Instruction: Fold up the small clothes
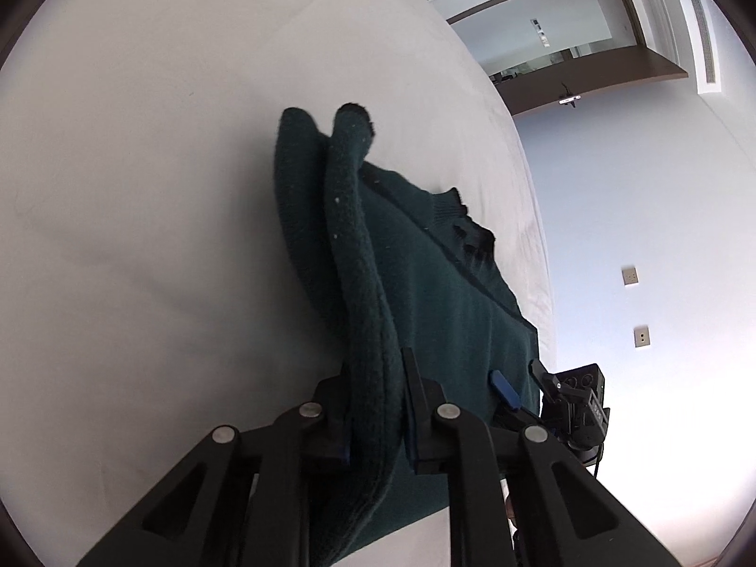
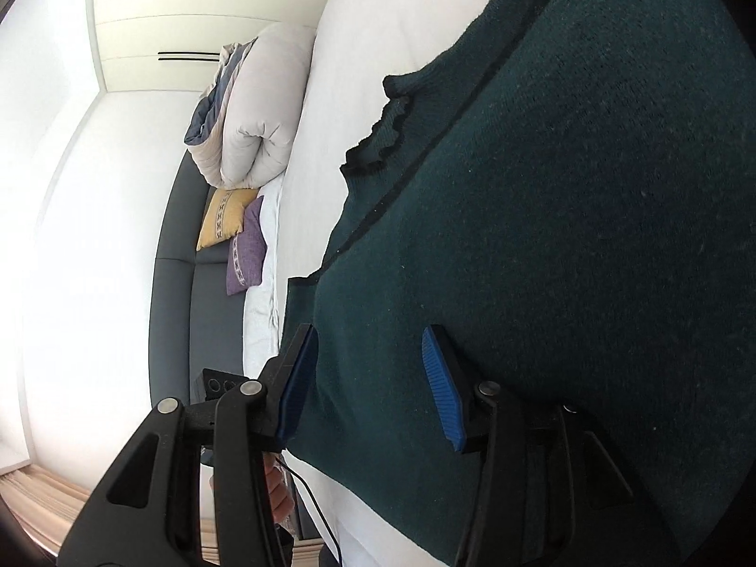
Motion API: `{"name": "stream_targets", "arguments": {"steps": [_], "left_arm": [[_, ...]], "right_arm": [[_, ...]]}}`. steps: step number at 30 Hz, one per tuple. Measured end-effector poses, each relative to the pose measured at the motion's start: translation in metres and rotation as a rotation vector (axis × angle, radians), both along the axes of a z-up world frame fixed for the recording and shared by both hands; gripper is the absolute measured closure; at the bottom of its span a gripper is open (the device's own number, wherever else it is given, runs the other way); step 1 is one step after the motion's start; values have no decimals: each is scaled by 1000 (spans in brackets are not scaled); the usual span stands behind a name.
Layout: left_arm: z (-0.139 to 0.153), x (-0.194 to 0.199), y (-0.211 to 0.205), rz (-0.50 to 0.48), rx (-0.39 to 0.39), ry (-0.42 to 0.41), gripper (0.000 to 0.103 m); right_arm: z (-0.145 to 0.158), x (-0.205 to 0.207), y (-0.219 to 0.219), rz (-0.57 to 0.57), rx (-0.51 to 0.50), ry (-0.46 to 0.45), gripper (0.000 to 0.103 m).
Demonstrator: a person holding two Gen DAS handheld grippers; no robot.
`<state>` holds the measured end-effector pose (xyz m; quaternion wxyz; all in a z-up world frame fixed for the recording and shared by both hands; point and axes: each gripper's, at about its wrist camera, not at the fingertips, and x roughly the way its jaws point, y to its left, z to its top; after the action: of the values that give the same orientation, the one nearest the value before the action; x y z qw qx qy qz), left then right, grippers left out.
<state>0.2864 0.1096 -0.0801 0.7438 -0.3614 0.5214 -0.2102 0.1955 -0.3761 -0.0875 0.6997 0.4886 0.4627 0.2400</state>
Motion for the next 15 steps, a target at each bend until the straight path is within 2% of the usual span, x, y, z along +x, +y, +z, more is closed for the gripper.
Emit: {"name": "stream_targets", "arguments": {"steps": [4, 7, 10, 15], "left_arm": [[43, 2, -45, -64, 39, -71, 88], [61, 3, -96, -133, 68, -113, 88], [60, 2, -156, -203, 112, -128, 88], [30, -6, -247, -323, 130, -119, 87]], "right_arm": [[7, 4, -13, -17, 57, -14, 54], [12, 4, -33, -65, 125, -30, 47], [14, 4, -53, -99, 181, -35, 43], [11, 0, -94, -157, 215, -17, 39]]}}
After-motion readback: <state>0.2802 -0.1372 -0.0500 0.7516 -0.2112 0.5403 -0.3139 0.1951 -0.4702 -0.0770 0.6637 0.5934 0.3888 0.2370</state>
